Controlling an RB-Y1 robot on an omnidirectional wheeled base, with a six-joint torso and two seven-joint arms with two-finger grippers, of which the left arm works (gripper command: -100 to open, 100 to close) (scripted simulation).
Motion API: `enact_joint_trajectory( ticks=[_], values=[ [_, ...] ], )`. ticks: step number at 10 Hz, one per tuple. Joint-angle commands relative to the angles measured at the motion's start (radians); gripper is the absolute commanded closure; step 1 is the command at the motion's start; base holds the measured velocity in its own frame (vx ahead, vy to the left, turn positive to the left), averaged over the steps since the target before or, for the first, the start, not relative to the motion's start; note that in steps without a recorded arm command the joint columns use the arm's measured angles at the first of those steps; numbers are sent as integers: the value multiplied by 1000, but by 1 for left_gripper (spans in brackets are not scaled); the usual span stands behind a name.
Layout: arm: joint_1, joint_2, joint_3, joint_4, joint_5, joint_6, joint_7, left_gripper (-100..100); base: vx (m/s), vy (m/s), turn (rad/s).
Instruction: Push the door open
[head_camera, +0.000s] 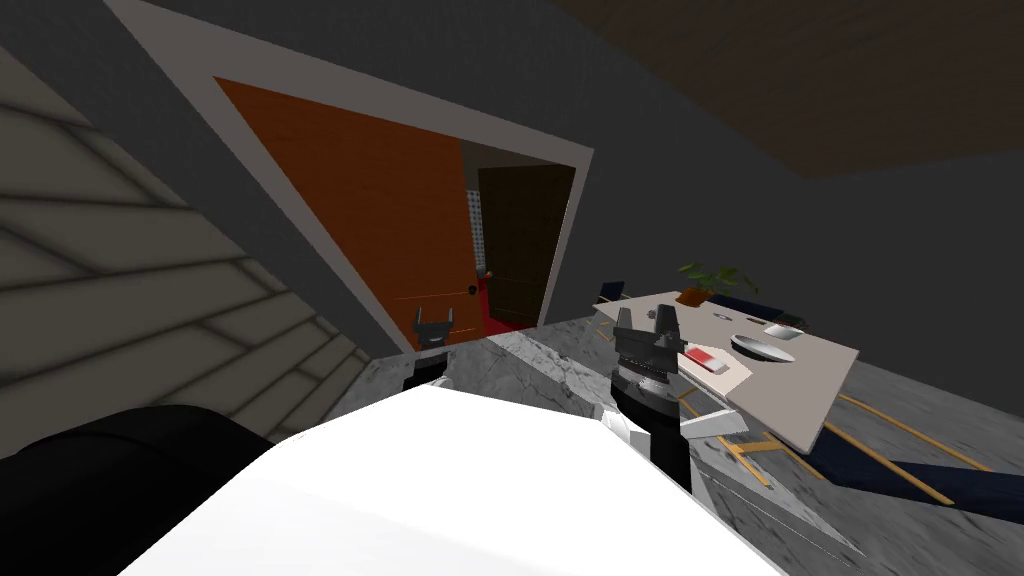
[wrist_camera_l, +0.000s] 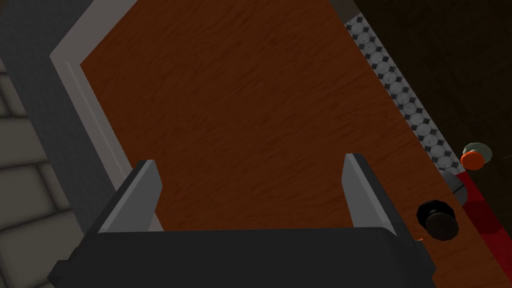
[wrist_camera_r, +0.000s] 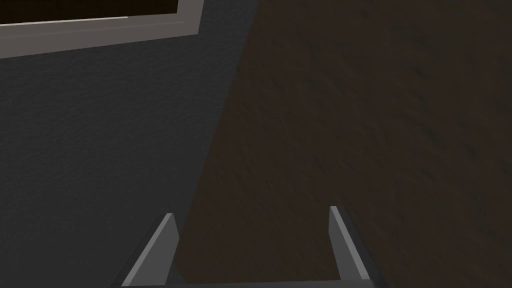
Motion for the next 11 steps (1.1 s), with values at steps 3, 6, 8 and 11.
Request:
enact_joint_trajectory(
  ticks=[3,6,8,11],
  values=[
    [-2,11,-12,71,59,-30,55,-100,94,40,-110],
    [-8,19,-20,133,110,-53,100,-100,94,40,-121],
    [-11,24,-25,173,144,-68,129,-100,85,47,-117],
    [-17,31,-32,235,194,-91,174,-100,86,44,-112]
  ],
)
